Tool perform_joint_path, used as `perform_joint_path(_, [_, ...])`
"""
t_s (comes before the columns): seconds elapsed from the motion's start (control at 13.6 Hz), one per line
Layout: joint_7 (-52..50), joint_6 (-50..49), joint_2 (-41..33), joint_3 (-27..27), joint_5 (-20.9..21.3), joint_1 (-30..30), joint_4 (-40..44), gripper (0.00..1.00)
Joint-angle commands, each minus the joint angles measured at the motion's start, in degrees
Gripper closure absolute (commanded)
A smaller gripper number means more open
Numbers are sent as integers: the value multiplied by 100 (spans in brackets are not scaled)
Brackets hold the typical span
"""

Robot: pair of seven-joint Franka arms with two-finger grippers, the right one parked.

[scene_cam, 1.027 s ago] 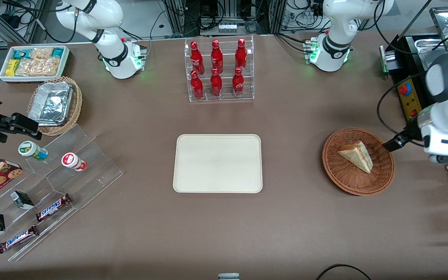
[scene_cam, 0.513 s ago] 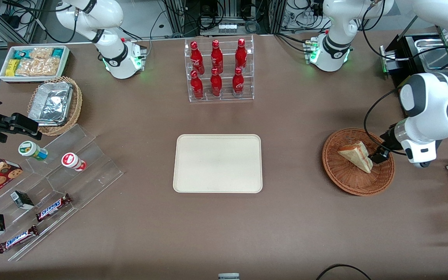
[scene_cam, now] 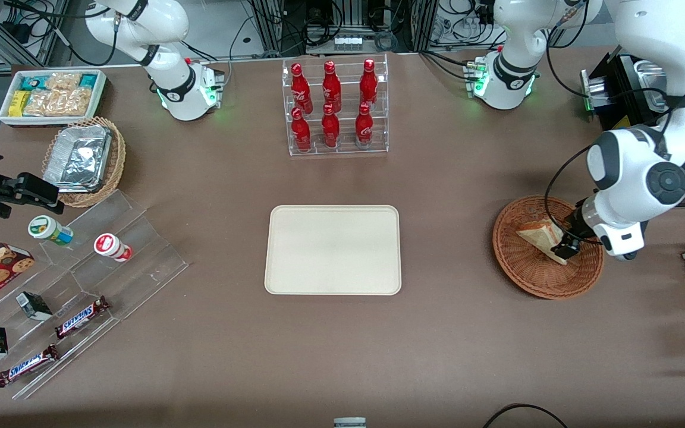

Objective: Place sandwich from basket to tray
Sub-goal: 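Lower the left gripper and close it on the wrapped sandwich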

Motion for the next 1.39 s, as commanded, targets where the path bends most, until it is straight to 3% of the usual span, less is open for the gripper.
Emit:
perform_joint_path(0.0, [-102, 161, 33, 3, -45, -87, -121, 0])
perform_joint_path(0.44, [-119, 117, 138, 3, -45, -114, -227, 0])
perform_joint_path(0.51, [-128, 161, 165, 3, -45, -114, -226, 4])
perform_joint_path(0.59, [-137, 161, 200, 3, -45, -131, -218, 16])
perform_joint_path(0.81, [-198, 100, 192, 3, -45, -140, -209, 71])
perform_joint_path(0.88, [-259, 91, 192, 3, -45, -184, -209, 83])
perform_joint_path(1.03, [-251, 21, 148, 3, -45, -202, -183, 86])
perform_joint_path(1.32, [-181, -1128, -115, 3, 192, -360, 291, 86])
